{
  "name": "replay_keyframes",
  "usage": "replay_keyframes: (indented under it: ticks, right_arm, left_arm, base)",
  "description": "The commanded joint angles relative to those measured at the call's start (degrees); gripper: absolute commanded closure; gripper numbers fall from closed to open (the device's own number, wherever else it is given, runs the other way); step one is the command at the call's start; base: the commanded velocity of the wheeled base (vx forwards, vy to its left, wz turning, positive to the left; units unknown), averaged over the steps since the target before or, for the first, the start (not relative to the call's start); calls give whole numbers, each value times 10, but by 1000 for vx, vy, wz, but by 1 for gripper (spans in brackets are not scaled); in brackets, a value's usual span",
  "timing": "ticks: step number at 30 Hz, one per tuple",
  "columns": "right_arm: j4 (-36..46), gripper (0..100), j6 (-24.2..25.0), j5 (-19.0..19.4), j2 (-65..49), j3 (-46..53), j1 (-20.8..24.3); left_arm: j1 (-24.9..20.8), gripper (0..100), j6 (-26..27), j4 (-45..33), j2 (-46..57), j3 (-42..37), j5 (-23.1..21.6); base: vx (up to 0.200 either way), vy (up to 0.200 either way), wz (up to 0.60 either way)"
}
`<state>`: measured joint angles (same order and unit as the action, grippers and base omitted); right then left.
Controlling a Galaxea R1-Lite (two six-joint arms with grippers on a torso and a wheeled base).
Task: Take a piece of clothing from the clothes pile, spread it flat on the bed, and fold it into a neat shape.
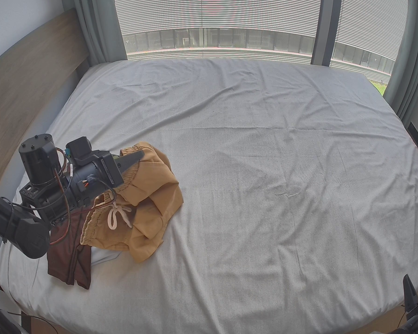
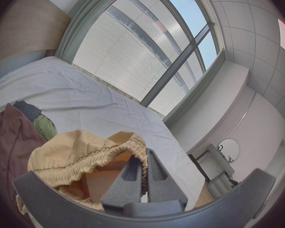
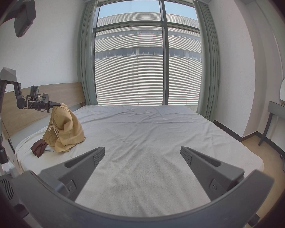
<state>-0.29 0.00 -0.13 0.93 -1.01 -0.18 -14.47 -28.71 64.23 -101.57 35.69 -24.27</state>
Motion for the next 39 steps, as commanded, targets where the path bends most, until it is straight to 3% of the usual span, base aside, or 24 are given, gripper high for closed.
replay_keyframes:
  ticks: [1, 21, 24, 39]
  right_arm:
    - [0, 0, 0, 0, -9, 10, 0]
    - [0, 0, -1, 0, -9, 10, 0]
    - [0, 0, -1, 0, -9, 10, 0]
    - [-1, 0, -1, 0, -9, 10, 0]
  left_arm:
    - [-8, 100, -7, 1, 4, 4, -4]
    - [-70, 100, -133, 57, 3, 59, -7]
    - [-86, 100, -171, 58, 6, 83, -5]
    - [-157, 100, -191, 59, 7, 130, 9]
  base:
    - [0, 0, 0]
    - [0, 0, 0]
    - [0, 0, 0]
    - [0, 0, 0]
